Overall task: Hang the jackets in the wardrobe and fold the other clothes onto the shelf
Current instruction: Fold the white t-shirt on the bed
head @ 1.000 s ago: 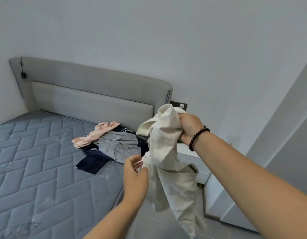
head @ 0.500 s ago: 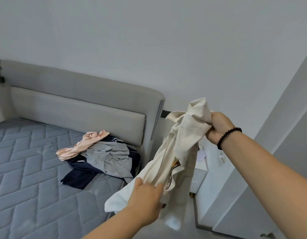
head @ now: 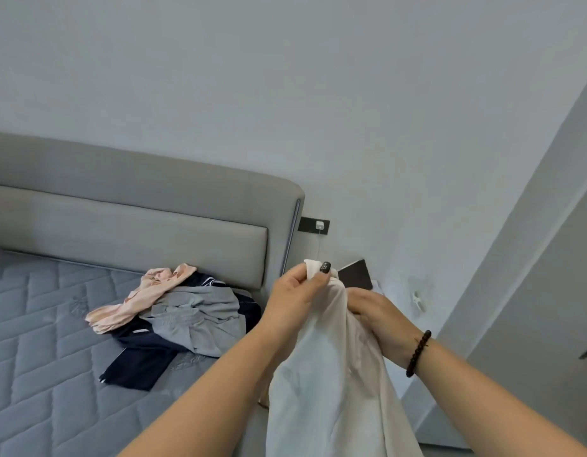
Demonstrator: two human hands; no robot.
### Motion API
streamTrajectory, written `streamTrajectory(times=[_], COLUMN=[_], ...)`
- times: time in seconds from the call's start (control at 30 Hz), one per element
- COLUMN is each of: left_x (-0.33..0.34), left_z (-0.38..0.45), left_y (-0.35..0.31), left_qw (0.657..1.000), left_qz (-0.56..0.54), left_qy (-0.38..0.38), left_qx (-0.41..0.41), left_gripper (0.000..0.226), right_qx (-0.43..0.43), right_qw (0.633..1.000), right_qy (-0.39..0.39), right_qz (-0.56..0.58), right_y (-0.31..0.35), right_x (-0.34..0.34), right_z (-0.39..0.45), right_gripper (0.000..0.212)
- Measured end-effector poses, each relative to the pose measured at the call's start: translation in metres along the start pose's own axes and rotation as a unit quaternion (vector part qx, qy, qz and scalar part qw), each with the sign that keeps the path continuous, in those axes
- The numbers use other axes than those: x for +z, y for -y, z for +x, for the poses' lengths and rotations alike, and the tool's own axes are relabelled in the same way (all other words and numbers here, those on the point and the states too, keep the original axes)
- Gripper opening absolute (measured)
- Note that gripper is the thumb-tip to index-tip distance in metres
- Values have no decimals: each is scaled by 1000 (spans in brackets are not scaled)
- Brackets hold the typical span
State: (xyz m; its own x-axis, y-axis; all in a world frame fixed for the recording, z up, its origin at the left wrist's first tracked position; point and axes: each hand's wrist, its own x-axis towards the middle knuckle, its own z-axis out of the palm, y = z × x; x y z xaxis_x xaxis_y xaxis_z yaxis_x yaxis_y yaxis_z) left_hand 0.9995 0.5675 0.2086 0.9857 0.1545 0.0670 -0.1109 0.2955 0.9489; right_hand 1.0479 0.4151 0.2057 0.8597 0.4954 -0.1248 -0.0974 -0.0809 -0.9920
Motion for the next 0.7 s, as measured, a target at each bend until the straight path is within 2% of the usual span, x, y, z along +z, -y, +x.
streamTrajectory(times=[0.03, 0.1, 0.17, 0.27, 0.33, 0.43, 0.53, 0.57, 0.63, 0.7], left_x=[0, -3, -4, -8, -12, -23, -40, -46, -58, -68], left_z=[0, -1, -4, -6, -10, -17, -23, -24, -28, -34], left_y=[-4, -13, -22, -29, -34, -35, -32, -28, -14, 8], left_qw=[1000, 1000, 998, 985, 966, 946, 966, 973, 980, 983], left_qz=[-10, -8, 33, 156, 238, 292, 213, 180, 135, 132], left_qy=[7, 25, 48, 43, 39, 59, 38, 30, 17, -15], left_qx=[0, 6, 21, 65, 94, 128, 142, 143, 142, 126], left_gripper=[17, 23, 37, 45, 38, 30, 19, 22, 44, 61], right_qx=[-15, -42, -51, -45, -75, -143, -205, -221, -247, -265], right_qw=[998, 992, 995, 999, 993, 941, 892, 884, 875, 868], right_qy=[25, 26, 14, 17, 14, -10, -28, -35, -44, -52], right_qz=[-55, -112, -80, 6, -87, -307, -403, -410, -415, -418], right_y=[4, 12, 22, 38, 46, 56, 71, 77, 87, 95], right_x=[4, 8, 8, 6, 10, 24, 37, 40, 45, 48], right_z=[-6, -13, -16, -19, -19, -17, -12, -11, -9, -7], right_gripper=[12, 12, 13, 17, 10, 5, 15, 16, 18, 19])
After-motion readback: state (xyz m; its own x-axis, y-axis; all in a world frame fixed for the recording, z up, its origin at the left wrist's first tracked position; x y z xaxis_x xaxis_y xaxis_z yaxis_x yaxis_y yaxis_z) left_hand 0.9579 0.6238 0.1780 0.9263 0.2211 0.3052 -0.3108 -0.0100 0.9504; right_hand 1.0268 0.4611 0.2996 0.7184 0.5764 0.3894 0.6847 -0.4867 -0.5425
